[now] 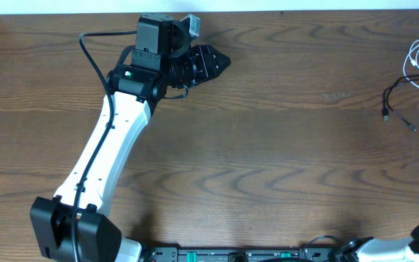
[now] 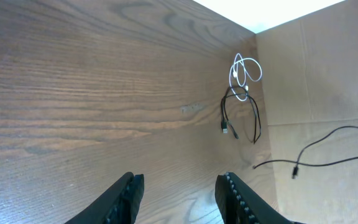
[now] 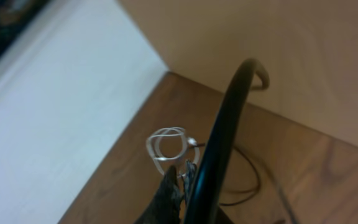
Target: Untangle cables
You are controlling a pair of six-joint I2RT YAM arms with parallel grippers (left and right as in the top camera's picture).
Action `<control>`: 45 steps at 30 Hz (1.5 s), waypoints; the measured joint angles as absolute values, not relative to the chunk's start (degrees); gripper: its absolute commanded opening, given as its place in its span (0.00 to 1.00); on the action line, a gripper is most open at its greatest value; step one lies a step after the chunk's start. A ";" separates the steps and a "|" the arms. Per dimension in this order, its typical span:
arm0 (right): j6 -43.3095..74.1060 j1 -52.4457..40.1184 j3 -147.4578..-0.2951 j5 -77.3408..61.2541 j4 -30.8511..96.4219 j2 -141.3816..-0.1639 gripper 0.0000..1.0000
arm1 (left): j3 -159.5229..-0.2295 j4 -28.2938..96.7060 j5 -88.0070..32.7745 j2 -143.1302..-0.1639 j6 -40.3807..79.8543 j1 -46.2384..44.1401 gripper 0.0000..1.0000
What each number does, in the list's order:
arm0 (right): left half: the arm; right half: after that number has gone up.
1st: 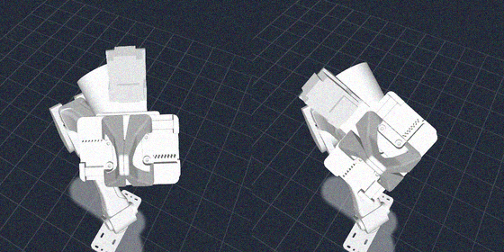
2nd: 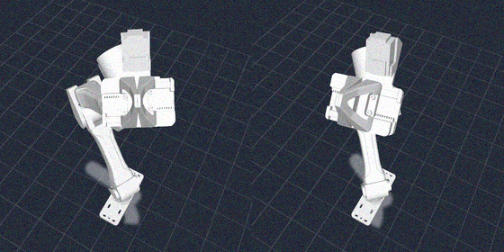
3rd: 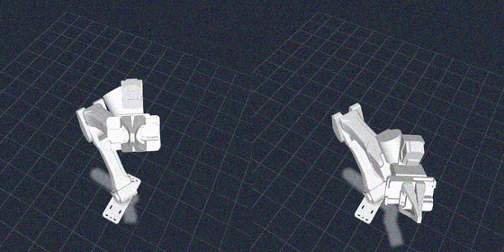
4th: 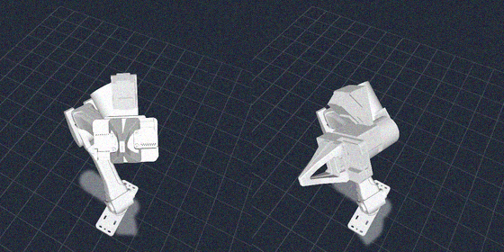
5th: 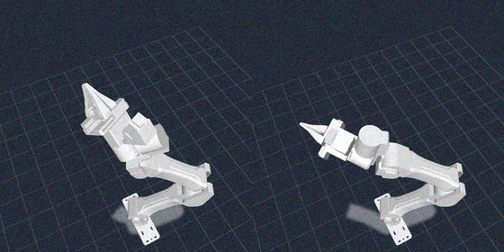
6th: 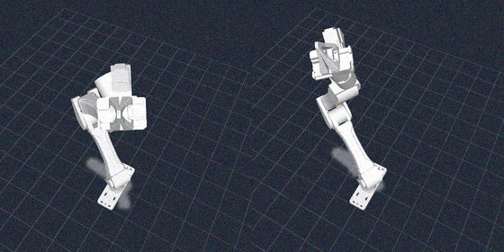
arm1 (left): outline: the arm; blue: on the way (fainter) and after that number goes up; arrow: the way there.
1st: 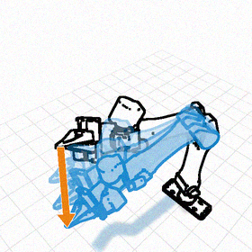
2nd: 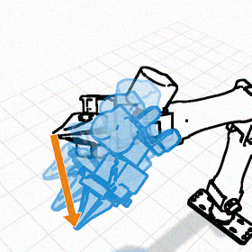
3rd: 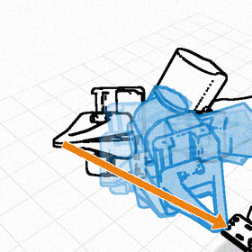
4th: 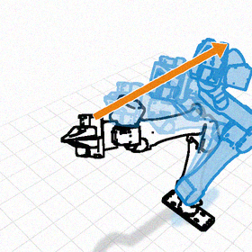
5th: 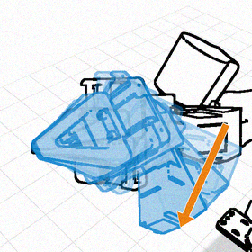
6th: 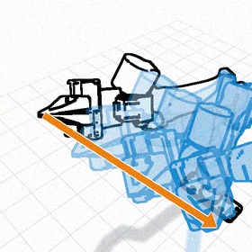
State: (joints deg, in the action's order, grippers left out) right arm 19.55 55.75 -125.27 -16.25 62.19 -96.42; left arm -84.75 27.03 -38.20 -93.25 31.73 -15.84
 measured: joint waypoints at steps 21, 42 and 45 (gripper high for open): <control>17.08 54.72 -125.10 -23.62 74.37 -119.74 0.97 | -84.75 28.16 -37.98 -93.25 31.51 -15.84 0.44; -3.60 25.69 -125.10 -30.89 83.66 -101.56 0.95 | -84.75 39.75 -28.10 -93.25 30.83 -15.84 1.00; -4.34 21.91 -125.10 -29.02 85.01 -97.38 0.95 | -84.77 39.94 -28.05 -93.25 30.83 -15.84 1.00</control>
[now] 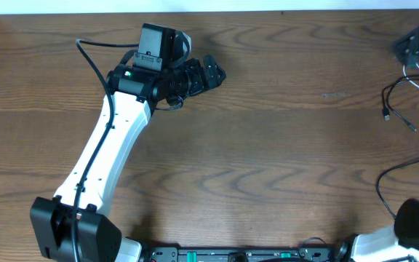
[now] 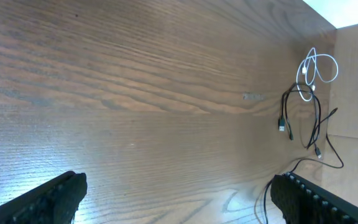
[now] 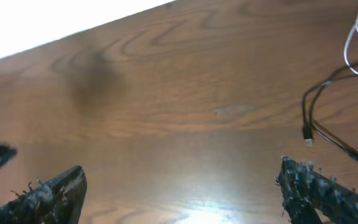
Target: Untangle cables
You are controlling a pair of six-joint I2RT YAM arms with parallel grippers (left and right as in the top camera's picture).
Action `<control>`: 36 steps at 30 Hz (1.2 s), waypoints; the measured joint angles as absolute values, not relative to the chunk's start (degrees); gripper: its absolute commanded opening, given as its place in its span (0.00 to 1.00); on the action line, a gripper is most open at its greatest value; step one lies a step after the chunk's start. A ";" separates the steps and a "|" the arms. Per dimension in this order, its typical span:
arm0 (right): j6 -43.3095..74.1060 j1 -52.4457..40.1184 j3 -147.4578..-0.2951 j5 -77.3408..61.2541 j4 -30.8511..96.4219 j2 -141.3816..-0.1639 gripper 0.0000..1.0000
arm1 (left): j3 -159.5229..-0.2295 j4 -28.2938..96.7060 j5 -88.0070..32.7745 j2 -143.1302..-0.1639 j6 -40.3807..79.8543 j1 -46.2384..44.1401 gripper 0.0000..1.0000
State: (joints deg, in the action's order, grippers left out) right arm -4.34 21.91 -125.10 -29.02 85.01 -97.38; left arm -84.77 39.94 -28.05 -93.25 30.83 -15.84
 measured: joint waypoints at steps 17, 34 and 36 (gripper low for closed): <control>-4.84 17.17 -125.32 -26.98 91.92 -81.82 0.99 | -84.77 40.05 -27.90 -93.25 30.83 -15.86 1.00; -8.62 5.56 -117.71 -24.29 87.53 -75.29 0.99 | -84.77 40.07 -27.90 -93.25 30.83 -15.84 1.00; -9.13 2.17 -111.87 -22.50 80.29 -71.46 0.99 | -84.77 40.05 -27.90 -93.25 30.83 -15.84 1.00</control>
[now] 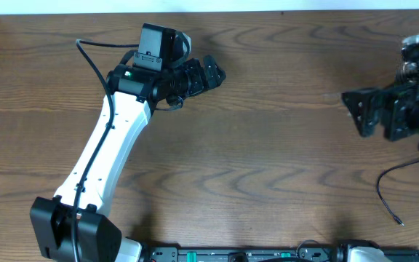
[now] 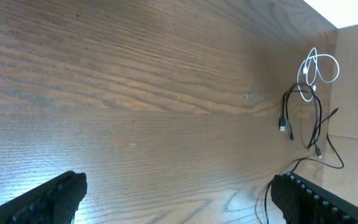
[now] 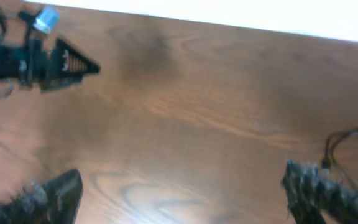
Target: Untangle cables
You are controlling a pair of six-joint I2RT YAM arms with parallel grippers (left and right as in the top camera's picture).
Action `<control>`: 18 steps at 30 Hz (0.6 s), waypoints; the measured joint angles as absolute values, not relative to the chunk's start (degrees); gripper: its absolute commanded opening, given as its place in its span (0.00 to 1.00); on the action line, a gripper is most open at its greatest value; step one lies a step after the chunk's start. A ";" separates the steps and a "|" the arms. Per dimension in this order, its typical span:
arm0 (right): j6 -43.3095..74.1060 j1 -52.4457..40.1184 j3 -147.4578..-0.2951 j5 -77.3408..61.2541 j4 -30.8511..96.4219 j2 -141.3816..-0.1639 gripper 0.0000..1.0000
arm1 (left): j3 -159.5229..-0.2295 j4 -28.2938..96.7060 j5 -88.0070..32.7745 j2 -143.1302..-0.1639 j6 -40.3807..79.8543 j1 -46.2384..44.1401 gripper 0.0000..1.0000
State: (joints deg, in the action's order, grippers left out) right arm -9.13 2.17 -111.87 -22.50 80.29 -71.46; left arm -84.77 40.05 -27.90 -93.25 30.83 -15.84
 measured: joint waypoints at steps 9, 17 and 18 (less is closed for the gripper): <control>-9.93 -2.35 -77.36 -18.92 47.46 -51.46 0.99 | -84.77 40.05 -27.86 -93.25 30.83 -15.86 1.00; -10.15 -3.18 -47.22 -17.10 21.28 -35.81 0.99 | -84.77 40.10 -27.88 -93.25 30.83 -15.86 1.00; -10.13 -3.44 -44.12 -16.88 18.76 -34.11 0.99 | -84.77 40.05 -27.86 -93.23 30.83 -15.86 1.00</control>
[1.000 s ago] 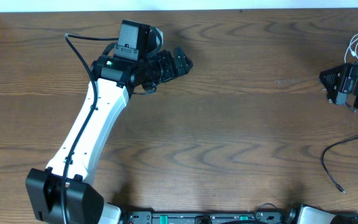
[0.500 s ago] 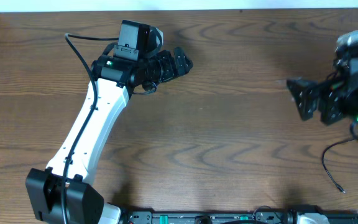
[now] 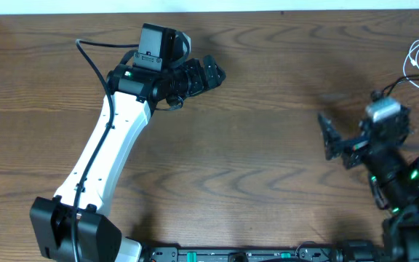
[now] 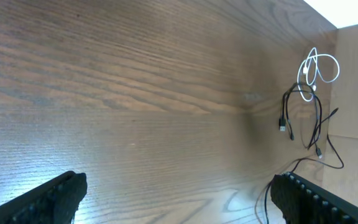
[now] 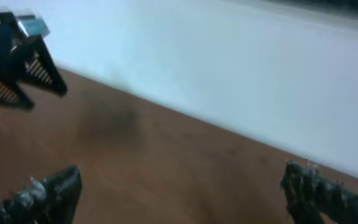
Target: Untangle cables
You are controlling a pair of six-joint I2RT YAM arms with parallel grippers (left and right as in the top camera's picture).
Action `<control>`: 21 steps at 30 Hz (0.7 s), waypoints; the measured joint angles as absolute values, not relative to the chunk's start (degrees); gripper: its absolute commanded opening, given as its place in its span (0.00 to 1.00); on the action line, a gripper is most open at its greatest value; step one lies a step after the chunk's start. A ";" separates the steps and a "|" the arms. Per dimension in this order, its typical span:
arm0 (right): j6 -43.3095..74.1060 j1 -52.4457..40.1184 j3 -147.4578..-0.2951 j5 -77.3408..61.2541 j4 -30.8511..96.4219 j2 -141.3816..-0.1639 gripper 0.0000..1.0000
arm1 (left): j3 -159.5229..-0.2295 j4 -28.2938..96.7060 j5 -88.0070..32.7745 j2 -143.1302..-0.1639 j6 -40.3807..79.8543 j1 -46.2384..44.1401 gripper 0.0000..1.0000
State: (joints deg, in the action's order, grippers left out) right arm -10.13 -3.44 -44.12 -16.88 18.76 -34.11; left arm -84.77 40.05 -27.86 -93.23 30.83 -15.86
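Observation:
The white cable lies coiled at the table's far right end, and the black cable loops just below it, touching it. In the overhead view the white cable shows at the right edge, with a stretch of the black cable beside it. My left gripper hangs wide open and empty over the back left of the table, far from both cables, its fingers wide apart in its wrist view. My right gripper is open and empty left of the cables, pointing left; its own view is blurred.
A brown cardboard wall stands past the table's right end. A thin black lead trails near that corner. A white wall runs behind the table. The wooden table stretches between the two grippers.
My right gripper has moved from the right edge to a spot lower and further left, uncovering the white cable in the overhead view. The left arm has not moved.
At first my left gripper was only partly open and the right arm was low at the front right corner. Then the left gripper was wide open and the right gripper was over the cables. After that the right gripper was left of them, and now further left, empty.

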 measured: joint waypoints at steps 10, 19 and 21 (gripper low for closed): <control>-10.15 -3.88 -17.50 -16.43 -2.79 -17.52 0.99 | -84.77 40.07 -27.86 -93.21 30.83 -15.86 1.00; -10.15 -3.95 -5.52 -15.38 -8.03 -9.63 0.99 | -84.77 40.07 -27.86 -93.21 30.83 -15.86 1.00; -10.15 -3.95 -3.22 -15.05 -8.58 -8.40 0.99 | -84.77 40.10 -27.86 -93.21 30.83 -15.86 1.00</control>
